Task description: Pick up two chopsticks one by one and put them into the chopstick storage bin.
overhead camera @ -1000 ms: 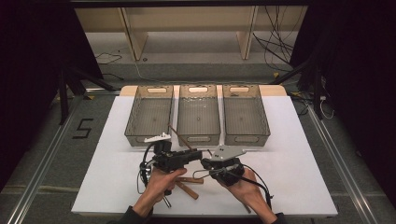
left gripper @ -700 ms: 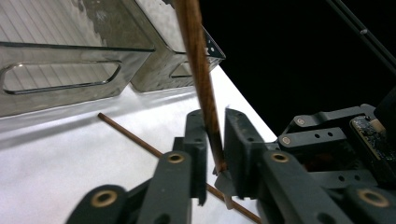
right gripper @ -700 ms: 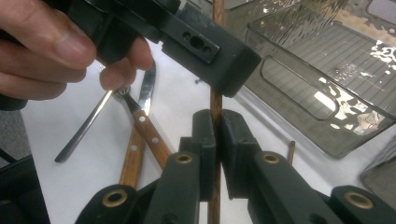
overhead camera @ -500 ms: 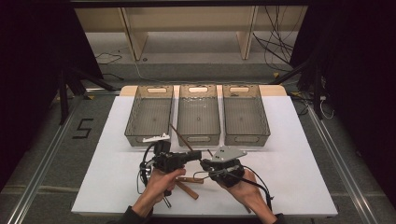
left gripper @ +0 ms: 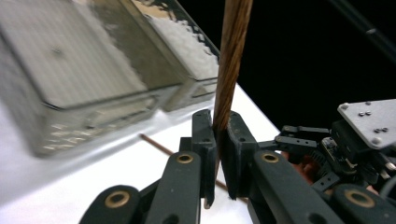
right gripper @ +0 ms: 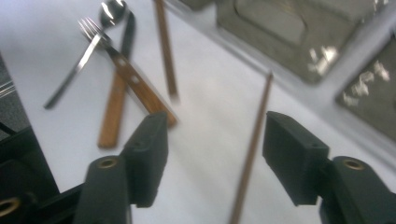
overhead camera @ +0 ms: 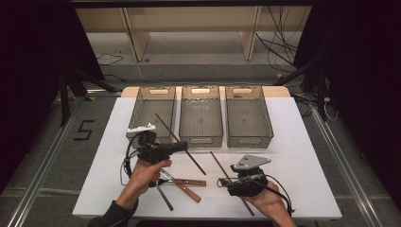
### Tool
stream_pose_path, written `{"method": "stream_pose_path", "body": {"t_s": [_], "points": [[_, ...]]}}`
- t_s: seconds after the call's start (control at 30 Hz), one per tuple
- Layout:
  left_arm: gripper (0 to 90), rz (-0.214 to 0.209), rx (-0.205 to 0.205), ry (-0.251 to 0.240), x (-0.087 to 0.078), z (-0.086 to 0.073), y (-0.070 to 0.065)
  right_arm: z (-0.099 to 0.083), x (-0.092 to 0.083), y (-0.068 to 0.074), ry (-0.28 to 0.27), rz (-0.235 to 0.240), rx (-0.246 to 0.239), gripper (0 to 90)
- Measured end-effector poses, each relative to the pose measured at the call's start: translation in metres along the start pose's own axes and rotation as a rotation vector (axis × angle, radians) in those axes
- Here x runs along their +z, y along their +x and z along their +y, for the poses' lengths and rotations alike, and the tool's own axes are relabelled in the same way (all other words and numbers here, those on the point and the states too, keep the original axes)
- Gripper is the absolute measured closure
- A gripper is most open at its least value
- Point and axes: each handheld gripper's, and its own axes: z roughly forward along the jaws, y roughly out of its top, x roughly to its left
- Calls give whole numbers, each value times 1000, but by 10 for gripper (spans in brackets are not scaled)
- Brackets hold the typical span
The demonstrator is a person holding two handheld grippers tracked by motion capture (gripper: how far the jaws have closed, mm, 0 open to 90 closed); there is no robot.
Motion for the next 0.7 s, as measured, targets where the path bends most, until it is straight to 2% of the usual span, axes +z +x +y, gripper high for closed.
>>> {"method": "stream_pose_path", "body": {"t_s": [0.13,0.23,0.4,0.57,0.7], "points": [[840,45,28,11,-16,19,4,-6,-1,-8,16,-13,53,333],[839,86,54,28,-24,34,9,-7,0,-9,26,-14,60,305],[840,131,65,45,-34,59,17,-12,2,-8,43,-26,59,287],[840,203,61,56,-42,83,25,-16,2,-10,43,-27,69,285],[840,232,59,69,-44,100,30,-17,2,-10,46,-24,62,282]]}}
